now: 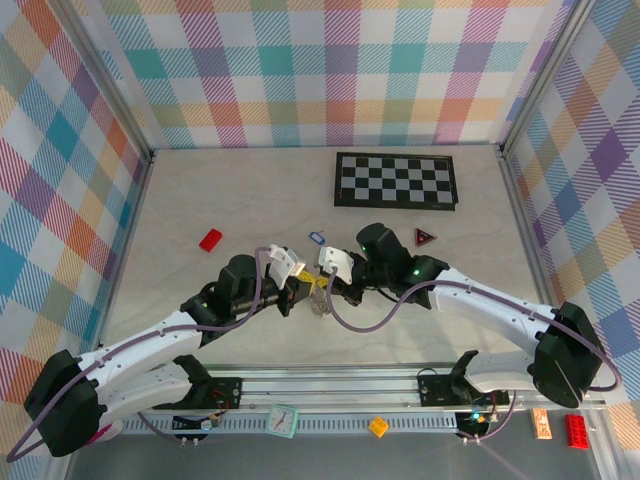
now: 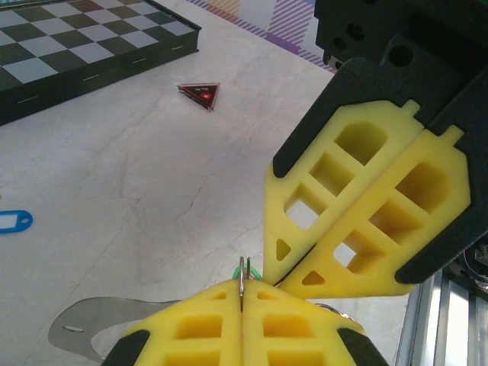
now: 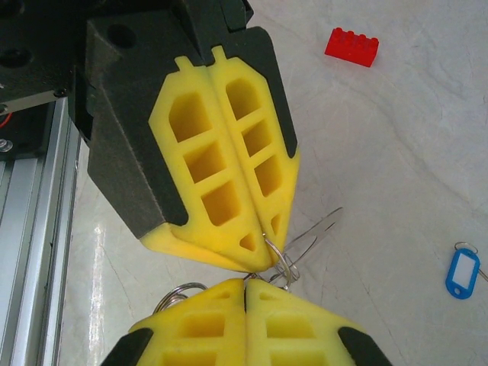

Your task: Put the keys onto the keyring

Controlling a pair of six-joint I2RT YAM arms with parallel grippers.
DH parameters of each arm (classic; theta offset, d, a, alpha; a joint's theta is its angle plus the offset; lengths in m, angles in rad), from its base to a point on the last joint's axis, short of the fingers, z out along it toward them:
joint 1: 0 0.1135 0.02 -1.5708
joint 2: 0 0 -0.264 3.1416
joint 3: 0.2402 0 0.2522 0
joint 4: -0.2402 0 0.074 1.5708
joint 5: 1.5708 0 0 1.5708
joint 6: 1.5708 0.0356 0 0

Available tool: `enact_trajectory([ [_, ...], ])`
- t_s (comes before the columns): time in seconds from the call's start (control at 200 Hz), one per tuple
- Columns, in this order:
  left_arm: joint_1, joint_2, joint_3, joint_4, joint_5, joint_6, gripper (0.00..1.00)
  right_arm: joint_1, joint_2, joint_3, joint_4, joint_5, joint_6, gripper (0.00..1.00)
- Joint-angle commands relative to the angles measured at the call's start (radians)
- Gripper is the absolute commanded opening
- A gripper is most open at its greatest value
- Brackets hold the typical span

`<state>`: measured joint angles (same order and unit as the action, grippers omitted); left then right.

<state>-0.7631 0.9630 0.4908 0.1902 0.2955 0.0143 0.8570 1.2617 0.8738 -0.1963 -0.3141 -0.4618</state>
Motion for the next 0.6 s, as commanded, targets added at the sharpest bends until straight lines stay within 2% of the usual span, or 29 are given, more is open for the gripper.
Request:
enact_trajectory([
  [0.0, 0.006, -0.006, 0.002, 0.096, 0.002, -0.010, 0.00, 0.004, -0.010, 0.025, -0.019, -0.034, -0.016, 0.02],
  [0.02, 0.006, -0.008, 0.000, 0.105, 0.007, -0.010, 0.00, 0.003, -0.012, 0.023, -0.019, -0.031, -0.013, 0.09],
  [0.075, 0.006, -0.012, -0.010, 0.131, 0.021, -0.003, 0.00, 0.004, -0.019, 0.021, -0.024, -0.032, -0.011, 0.21],
  [0.19, 0.006, -0.021, -0.026, 0.172, 0.042, 0.031, 0.00, -0.016, -0.045, 0.022, -0.062, -0.066, -0.003, 0.33],
  [0.47, 0.006, -0.050, -0.066, 0.259, 0.167, 0.200, 0.00, -0.201, -0.112, 0.009, -0.104, -0.391, 0.090, 0.36],
  [0.595, 0.006, -0.055, -0.071, 0.277, 0.210, 0.273, 0.00, -0.227, -0.129, -0.030, -0.002, -0.433, 0.149, 0.34],
])
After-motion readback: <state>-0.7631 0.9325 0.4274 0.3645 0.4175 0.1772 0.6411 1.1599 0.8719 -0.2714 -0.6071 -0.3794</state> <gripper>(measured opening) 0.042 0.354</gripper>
